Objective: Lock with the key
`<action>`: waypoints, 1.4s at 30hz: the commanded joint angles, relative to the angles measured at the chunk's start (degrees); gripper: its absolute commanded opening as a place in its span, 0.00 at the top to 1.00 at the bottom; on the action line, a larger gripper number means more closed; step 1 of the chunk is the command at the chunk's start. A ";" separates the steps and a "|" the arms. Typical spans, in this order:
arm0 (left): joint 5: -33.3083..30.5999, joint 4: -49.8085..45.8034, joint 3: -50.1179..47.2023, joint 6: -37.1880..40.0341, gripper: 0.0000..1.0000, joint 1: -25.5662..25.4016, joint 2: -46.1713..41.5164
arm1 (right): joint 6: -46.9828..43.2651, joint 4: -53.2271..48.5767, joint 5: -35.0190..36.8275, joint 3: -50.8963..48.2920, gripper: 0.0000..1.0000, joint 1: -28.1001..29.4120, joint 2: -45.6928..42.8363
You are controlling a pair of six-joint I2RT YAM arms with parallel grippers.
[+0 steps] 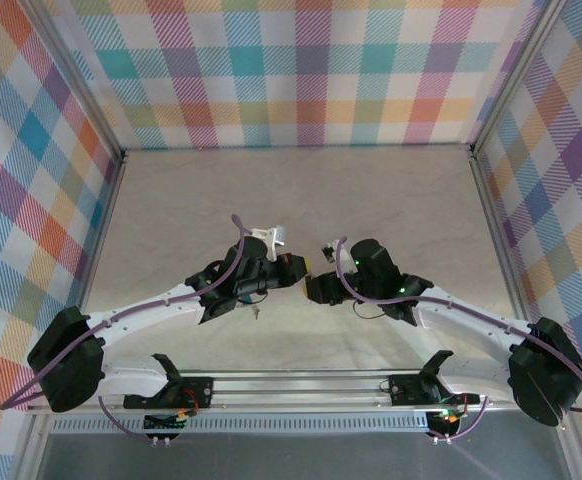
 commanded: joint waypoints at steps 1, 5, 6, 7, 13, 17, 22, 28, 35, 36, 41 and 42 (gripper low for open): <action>-0.36 0.00 1.87 1.34 1.00 -0.92 -0.48 | -0.91 -0.68 0.01 1.73 0.65 0.35 -0.19; 0.07 0.17 1.86 1.32 1.00 -1.13 0.17 | -1.10 -0.92 0.59 1.88 0.68 0.35 -0.64; 0.18 0.34 1.75 1.27 1.00 -1.15 0.30 | -1.24 -0.75 0.61 1.93 0.68 0.35 -0.82; 0.12 0.35 1.62 1.25 1.00 -1.23 0.30 | -1.37 -1.13 0.52 2.05 0.71 0.31 -0.91; 0.09 1.17 0.61 1.33 1.00 -1.28 -0.72 | -1.08 -1.11 0.09 2.03 0.85 0.34 -1.26; 0.29 2.91 -0.56 1.33 1.00 -1.29 -1.56 | -0.47 1.02 -0.70 0.88 0.98 0.35 -1.91; 0.85 5.90 -2.29 1.16 0.86 -1.25 -2.61 | -0.20 4.06 -1.59 -1.32 1.00 0.24 -4.27; 0.15 4.99 -2.98 2.77 0.58 -1.15 -3.68 | -0.77 5.47 -4.83 -2.75 1.00 0.26 -7.70; -3.21 -4.29 0.29 7.83 0.56 -0.50 -6.34 | -1.65 4.99 -6.86 -4.00 1.00 0.29 -9.73; -3.61 -5.42 0.64 8.37 0.55 -0.36 -6.73 | -1.82 4.92 -7.14 -4.09 1.00 0.27 -10.11; -3.91 -6.82 1.06 9.16 0.55 0.22 -8.13 | -2.02 5.06 -9.39 -4.12 1.00 0.27 -11.20; -3.62 -6.85 1.01 9.15 0.55 0.32 -8.25 | -2.11 5.07 -9.62 -4.16 1.00 0.26 -11.44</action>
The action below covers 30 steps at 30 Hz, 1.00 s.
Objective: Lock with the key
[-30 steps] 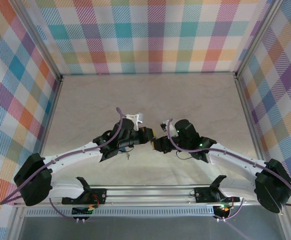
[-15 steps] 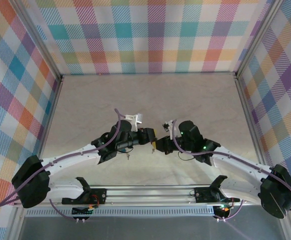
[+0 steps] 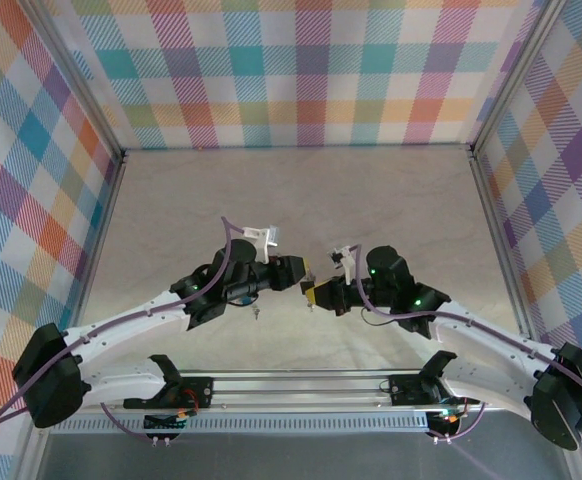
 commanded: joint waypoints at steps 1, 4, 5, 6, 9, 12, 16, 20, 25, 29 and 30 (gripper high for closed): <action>-1.09 -2.36 1.73 1.84 0.55 0.60 -1.22 | -1.69 2.50 -3.09 -0.26 1.00 0.20 -1.67; -0.81 -3.18 1.88 1.79 0.54 1.04 -2.42 | -2.00 2.55 -4.05 -0.40 1.00 0.20 -1.58; -0.58 -3.24 1.85 1.83 0.51 1.26 -2.99 | -2.14 2.76 -4.72 -0.46 1.00 0.16 -1.48; -0.12 -3.20 1.73 1.99 0.48 1.70 -3.51 | -2.14 2.87 -5.32 -0.51 1.00 0.21 -1.48; 4.04 -0.96 0.11 1.29 0.45 4.16 -4.80 | -2.17 4.05 -7.66 -0.80 1.00 0.20 -1.69; 12.74 13.30 -6.33 -4.23 0.35 8.03 -6.13 | -2.44 4.88 -10.92 -0.75 1.00 0.19 -1.66; 21.51 28.75 -12.01 -12.42 0.34 11.72 -4.43 | -2.98 4.72 -12.88 -0.55 1.00 0.20 -1.67; 27.76 35.78 -13.83 -15.41 0.37 11.86 -2.14 | -1.75 7.10 -16.22 -0.89 1.00 0.20 -1.54; 30.39 43.74 -16.12 -17.20 0.34 11.90 -2.98 | -1.29 7.71 -18.35 -0.41 1.00 0.07 -0.70; 33.04 49.71 -17.51 -19.00 0.34 11.86 -2.60 | -0.81 8.03 -18.39 -0.18 1.00 -0.30 -0.66; 34.12 51.24 -17.82 -19.70 0.35 11.86 -1.99 | -0.53 8.44 -18.69 -0.20 1.00 -0.49 -0.70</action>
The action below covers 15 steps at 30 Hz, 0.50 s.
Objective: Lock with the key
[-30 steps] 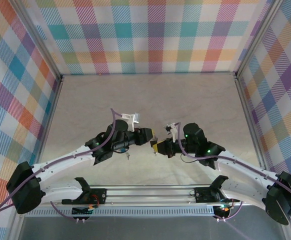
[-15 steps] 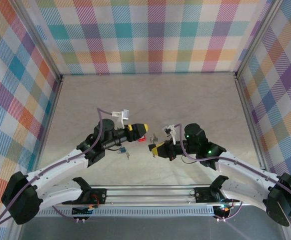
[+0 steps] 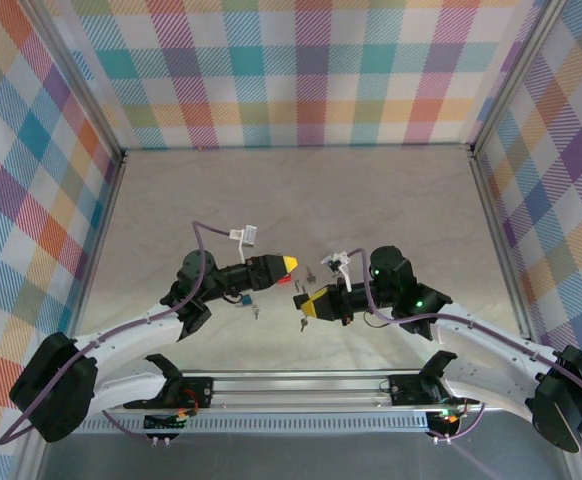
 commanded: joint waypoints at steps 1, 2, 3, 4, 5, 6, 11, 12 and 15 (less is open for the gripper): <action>5.33 11.22 -1.29 -2.81 0.35 0.27 0.52 | 0.53 3.72 -2.99 0.45 1.00 -0.49 -0.02; 5.87 11.66 -1.56 -3.07 0.35 0.27 1.08 | 0.65 3.93 -3.51 0.69 1.00 -0.48 0.09; 6.27 11.24 -1.78 -2.89 0.35 0.28 1.59 | 0.81 3.96 -4.08 0.91 1.00 -0.48 0.38; 6.54 10.19 -1.87 -2.29 0.35 0.27 1.79 | 1.02 4.29 -4.60 1.07 1.00 -0.49 0.52; 6.71 9.06 -2.08 -1.54 0.35 0.28 1.94 | 1.12 4.58 -4.86 1.14 1.00 -0.51 0.74; 6.70 9.15 -2.46 -1.15 0.36 0.28 1.87 | 1.10 4.68 -5.15 1.24 1.00 -0.49 0.85; 8.16 10.85 -1.65 -1.99 0.41 0.22 2.09 | 1.50 5.52 -5.86 1.57 1.00 -0.57 2.44; 8.48 10.85 -1.45 -2.08 0.42 0.23 1.96 | 1.62 5.64 -5.64 1.60 1.00 -0.59 2.59; 9.27 11.31 -1.18 -2.60 0.43 0.19 1.85 | 1.33 5.52 -4.64 1.82 1.00 -0.75 2.53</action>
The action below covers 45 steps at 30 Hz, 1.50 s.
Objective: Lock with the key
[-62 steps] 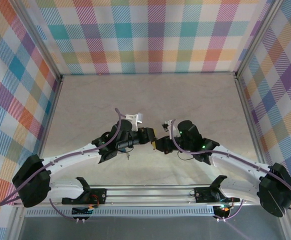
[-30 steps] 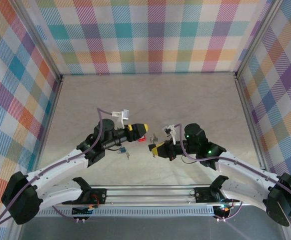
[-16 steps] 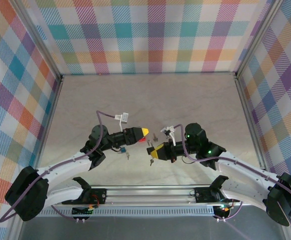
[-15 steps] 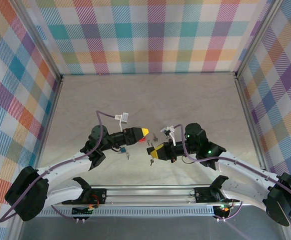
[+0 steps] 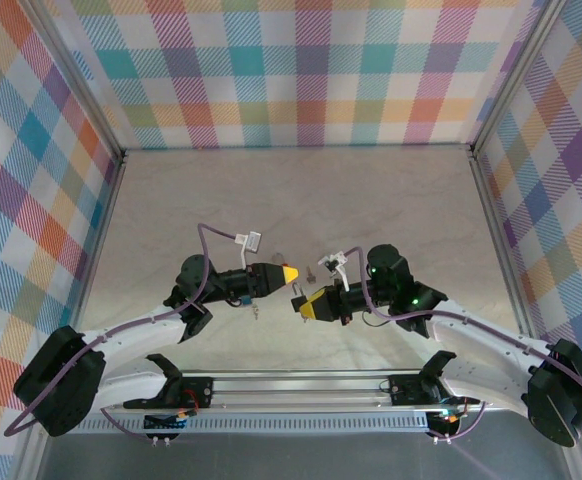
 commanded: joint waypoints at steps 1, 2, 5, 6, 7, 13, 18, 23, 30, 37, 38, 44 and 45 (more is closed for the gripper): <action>2.67 5.00 0.92 -0.75 0.44 0.10 -0.22 | -0.08 3.33 -1.33 1.99 1.00 -0.44 -0.01; 3.03 5.36 0.92 -1.09 0.45 0.10 -0.09 | -0.04 3.33 -1.25 2.05 1.00 -0.48 -0.06; 3.88 7.28 0.33 -2.07 0.48 0.01 0.27 | 0.02 3.41 -1.18 2.17 1.00 -0.62 0.06; 3.99 7.62 0.13 -2.28 0.50 0.01 0.41 | 0.06 3.53 -1.23 2.13 1.00 -0.62 0.15; 4.32 7.80 0.00 -2.28 0.51 -0.07 0.55 | 0.23 3.82 -1.31 2.06 1.00 -0.70 0.16; 5.61 6.70 -0.51 -1.57 0.50 -0.14 1.33 | 0.70 4.69 -2.34 2.17 1.00 -0.70 0.00; 5.38 2.12 -0.31 1.41 0.44 -0.25 -0.21 | 0.11 4.04 -2.34 2.63 1.00 -0.71 0.15; 5.70 2.74 0.88 0.77 0.44 -1.08 -0.84 | 0.25 4.33 -1.96 2.82 1.00 -0.79 0.69; 6.45 5.52 0.48 -0.46 0.47 -2.01 -0.19 | -0.26 3.85 -2.10 3.76 1.00 -0.97 1.47; 6.63 8.60 0.75 -2.01 0.54 -2.28 0.17 | -0.23 4.03 -2.14 3.82 1.00 -0.98 1.57; 6.55 8.67 0.74 -2.10 0.57 -2.28 0.31 | -0.21 4.03 -1.98 3.82 1.00 -0.97 1.48; 6.60 10.27 0.39 -3.15 0.65 -2.45 0.46 | 0.12 4.54 -1.91 3.35 1.00 -1.20 1.70; 6.54 10.27 0.44 -3.15 0.67 -2.45 0.50 | 0.16 4.65 -1.98 3.30 1.00 -1.23 1.66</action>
